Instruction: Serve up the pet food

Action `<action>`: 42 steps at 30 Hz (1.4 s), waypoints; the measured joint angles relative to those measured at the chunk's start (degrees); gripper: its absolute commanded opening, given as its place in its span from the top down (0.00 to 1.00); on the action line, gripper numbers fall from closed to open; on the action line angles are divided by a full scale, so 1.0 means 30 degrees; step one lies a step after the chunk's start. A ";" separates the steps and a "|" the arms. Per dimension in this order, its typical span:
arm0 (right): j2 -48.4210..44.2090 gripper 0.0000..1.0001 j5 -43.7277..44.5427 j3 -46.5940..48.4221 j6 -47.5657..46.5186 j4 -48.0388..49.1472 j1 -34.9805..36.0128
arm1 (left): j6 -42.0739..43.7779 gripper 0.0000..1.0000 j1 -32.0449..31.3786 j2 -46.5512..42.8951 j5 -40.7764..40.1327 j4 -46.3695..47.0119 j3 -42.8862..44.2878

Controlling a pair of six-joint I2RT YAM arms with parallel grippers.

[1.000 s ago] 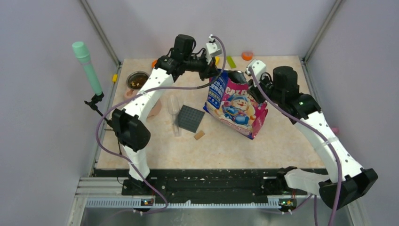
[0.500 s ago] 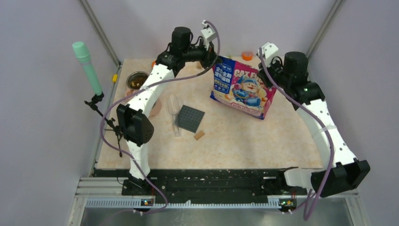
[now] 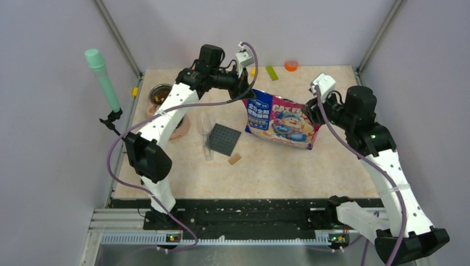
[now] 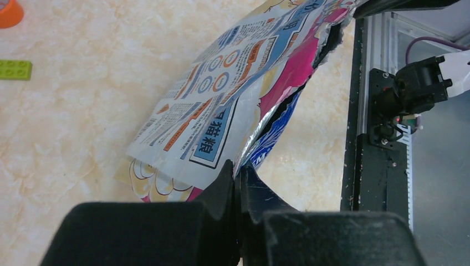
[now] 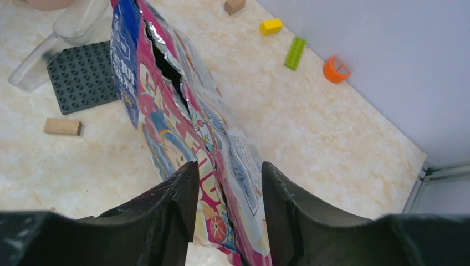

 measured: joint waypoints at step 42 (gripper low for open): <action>0.4561 1.00 -0.0474 0.3220 -0.2200 -0.2477 0.2681 | 0.7140 1.00 -0.3206 0.1290 -0.2674 -0.1005 0.2419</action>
